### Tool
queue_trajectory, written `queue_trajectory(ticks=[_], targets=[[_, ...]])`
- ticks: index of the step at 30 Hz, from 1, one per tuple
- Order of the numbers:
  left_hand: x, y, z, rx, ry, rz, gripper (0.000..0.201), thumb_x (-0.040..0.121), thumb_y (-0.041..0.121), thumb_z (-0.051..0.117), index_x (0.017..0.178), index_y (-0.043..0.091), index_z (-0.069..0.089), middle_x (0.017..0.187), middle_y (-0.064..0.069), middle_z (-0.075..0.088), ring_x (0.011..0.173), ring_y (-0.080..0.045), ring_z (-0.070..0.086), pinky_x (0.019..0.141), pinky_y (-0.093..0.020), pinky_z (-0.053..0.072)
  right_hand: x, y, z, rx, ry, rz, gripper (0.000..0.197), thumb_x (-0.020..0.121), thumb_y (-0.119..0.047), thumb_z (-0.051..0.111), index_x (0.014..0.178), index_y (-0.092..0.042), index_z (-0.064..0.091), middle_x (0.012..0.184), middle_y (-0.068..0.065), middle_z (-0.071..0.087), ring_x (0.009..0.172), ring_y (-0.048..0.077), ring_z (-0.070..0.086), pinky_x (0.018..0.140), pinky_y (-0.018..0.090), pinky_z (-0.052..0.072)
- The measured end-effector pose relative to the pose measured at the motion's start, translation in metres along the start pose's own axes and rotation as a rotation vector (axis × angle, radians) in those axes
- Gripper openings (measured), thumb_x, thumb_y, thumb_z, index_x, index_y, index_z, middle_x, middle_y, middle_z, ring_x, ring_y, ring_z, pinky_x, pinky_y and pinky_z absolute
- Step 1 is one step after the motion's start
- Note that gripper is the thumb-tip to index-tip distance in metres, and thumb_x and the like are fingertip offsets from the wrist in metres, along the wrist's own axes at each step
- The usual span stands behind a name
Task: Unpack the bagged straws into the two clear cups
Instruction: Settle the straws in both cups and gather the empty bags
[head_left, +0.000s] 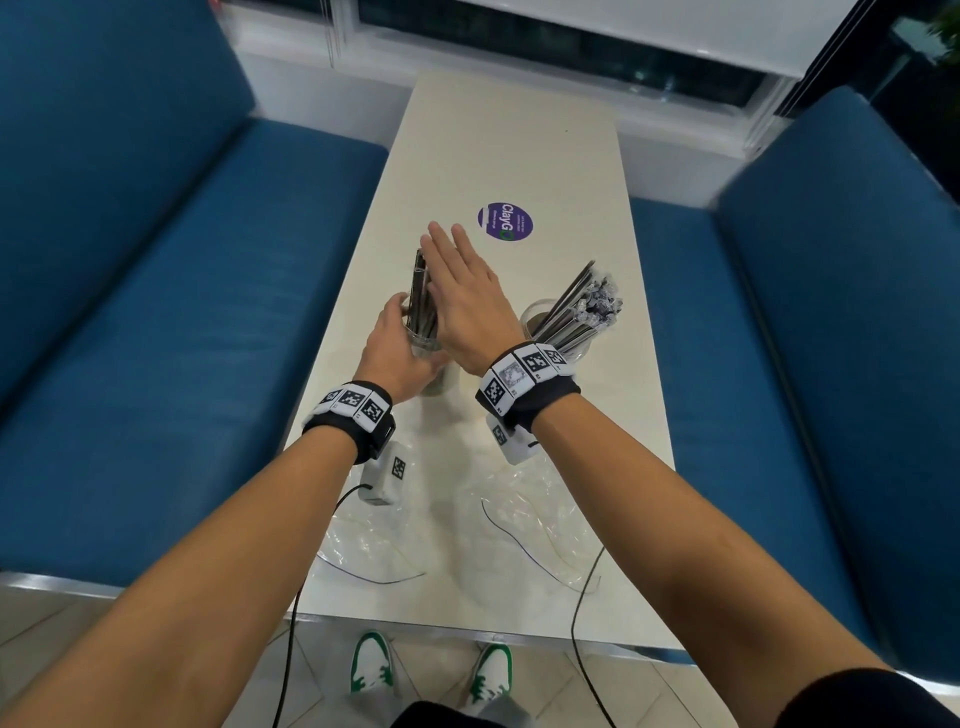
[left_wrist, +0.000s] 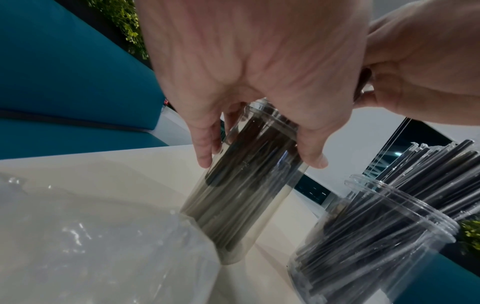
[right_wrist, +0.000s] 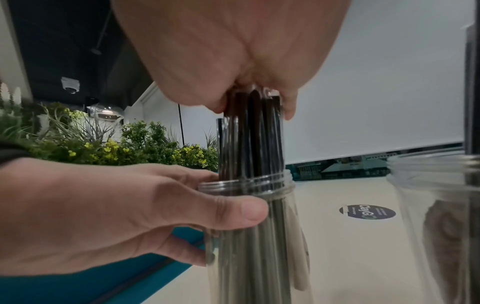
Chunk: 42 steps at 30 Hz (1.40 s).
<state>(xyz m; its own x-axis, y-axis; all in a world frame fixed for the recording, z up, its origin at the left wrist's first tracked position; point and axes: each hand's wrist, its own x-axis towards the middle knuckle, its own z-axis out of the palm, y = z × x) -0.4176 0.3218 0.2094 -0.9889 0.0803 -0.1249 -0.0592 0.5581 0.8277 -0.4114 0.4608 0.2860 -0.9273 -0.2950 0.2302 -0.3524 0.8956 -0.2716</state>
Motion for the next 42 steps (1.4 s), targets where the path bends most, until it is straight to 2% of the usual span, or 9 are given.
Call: queue_trajectory(ticks=[8, 13, 19, 23, 26, 31, 33, 36, 42], targets=[[-0.001, 0.0, -0.003, -0.053, 0.003, 0.03, 0.097, 0.075, 0.042, 0.09, 0.154, 0.024, 0.037, 0.145, -0.004, 0.06, 0.125, -0.03, 0.064, 0.108, -0.053, 0.054, 0.0, -0.003, -0.021, 0.089, 0.049, -0.031, 0.064, 0.101, -0.033, 0.043, 0.162, -0.017, 0.032, 0.173, 0.002, 0.024, 0.162, 0.019, 0.012, 0.13, 0.056, 0.001], [0.001, -0.001, -0.003, -0.055, -0.012, 0.032, 0.101, 0.079, 0.04, 0.093, 0.158, 0.023, 0.032, 0.152, -0.003, 0.057, 0.132, -0.027, 0.06, 0.112, -0.049, 0.051, 0.001, 0.002, -0.025, 0.113, 0.091, 0.034, 0.092, 0.087, -0.056, 0.063, 0.162, -0.016, 0.028, 0.17, 0.008, 0.028, 0.159, 0.029, 0.02, 0.127, 0.056, 0.023], [0.002, -0.001, -0.001, -0.096, -0.017, -0.007, 0.099, 0.075, 0.046, 0.095, 0.152, 0.027, 0.036, 0.147, 0.0, 0.06, 0.131, -0.026, 0.062, 0.112, -0.048, 0.053, 0.004, 0.008, -0.024, 0.458, -0.009, 0.341, 0.137, 0.066, -0.069, 0.086, 0.166, -0.019, 0.007, 0.166, 0.013, 0.032, 0.15, 0.034, 0.034, 0.122, 0.051, 0.034], [0.001, 0.003, -0.001, -0.078, -0.011, -0.022, 0.105, 0.078, 0.043, 0.094, 0.16, 0.021, 0.031, 0.155, -0.003, 0.056, 0.137, -0.028, 0.059, 0.115, -0.048, 0.049, 0.005, 0.005, -0.011, 0.463, 0.035, 0.286, 0.109, 0.071, -0.057, 0.087, 0.16, -0.043, 0.026, 0.141, 0.012, 0.052, 0.131, 0.032, 0.052, 0.114, 0.044, 0.043], [0.0, 0.003, -0.003, -0.081, -0.016, -0.011, 0.1, 0.08, 0.037, 0.093, 0.159, 0.021, 0.034, 0.152, -0.004, 0.057, 0.134, -0.029, 0.061, 0.112, -0.047, 0.051, 0.01, 0.001, -0.004, 0.45, 0.087, 0.309, 0.07, 0.078, -0.04, 0.085, 0.141, -0.035, 0.055, 0.123, 0.008, 0.059, 0.116, 0.028, 0.058, 0.11, 0.045, 0.047], [-0.001, 0.004, -0.003, -0.081, -0.009, -0.003, 0.099, 0.08, 0.035, 0.094, 0.158, 0.02, 0.035, 0.151, -0.003, 0.057, 0.133, -0.026, 0.06, 0.109, -0.038, 0.047, 0.009, 0.001, -0.003, 0.545, 0.225, 0.374, 0.052, 0.077, -0.032, 0.085, 0.125, -0.03, 0.065, 0.112, 0.002, 0.064, 0.103, 0.016, 0.06, 0.101, 0.029, 0.046], [-0.001, 0.004, -0.003, -0.076, -0.006, 0.0, 0.099, 0.08, 0.036, 0.094, 0.158, 0.021, 0.034, 0.151, -0.003, 0.057, 0.133, -0.026, 0.06, 0.11, -0.04, 0.048, 0.006, 0.001, -0.004, 0.569, 0.24, 0.399, 0.053, 0.077, -0.032, 0.086, 0.126, -0.031, 0.064, 0.113, 0.002, 0.064, 0.104, 0.014, 0.059, 0.101, 0.027, 0.046], [0.0, 0.004, -0.002, -0.063, -0.001, -0.004, 0.098, 0.08, 0.036, 0.094, 0.158, 0.022, 0.035, 0.15, -0.004, 0.057, 0.133, -0.028, 0.061, 0.11, -0.043, 0.049, 0.002, 0.0, -0.001, 0.554, 0.176, 0.388, 0.063, 0.077, -0.035, 0.085, 0.133, -0.036, 0.055, 0.12, 0.003, 0.059, 0.116, 0.024, 0.058, 0.108, 0.042, 0.048], [0.003, -0.003, -0.001, -0.075, -0.001, 0.025, 0.092, 0.082, 0.03, 0.092, 0.155, 0.022, 0.037, 0.147, -0.002, 0.061, 0.131, -0.026, 0.063, 0.11, -0.043, 0.052, 0.004, -0.011, -0.016, 0.246, 0.055, 0.316, 0.107, 0.067, -0.069, 0.082, 0.156, -0.042, 0.03, 0.157, 0.01, 0.032, 0.139, 0.038, 0.033, 0.111, 0.053, 0.04]])
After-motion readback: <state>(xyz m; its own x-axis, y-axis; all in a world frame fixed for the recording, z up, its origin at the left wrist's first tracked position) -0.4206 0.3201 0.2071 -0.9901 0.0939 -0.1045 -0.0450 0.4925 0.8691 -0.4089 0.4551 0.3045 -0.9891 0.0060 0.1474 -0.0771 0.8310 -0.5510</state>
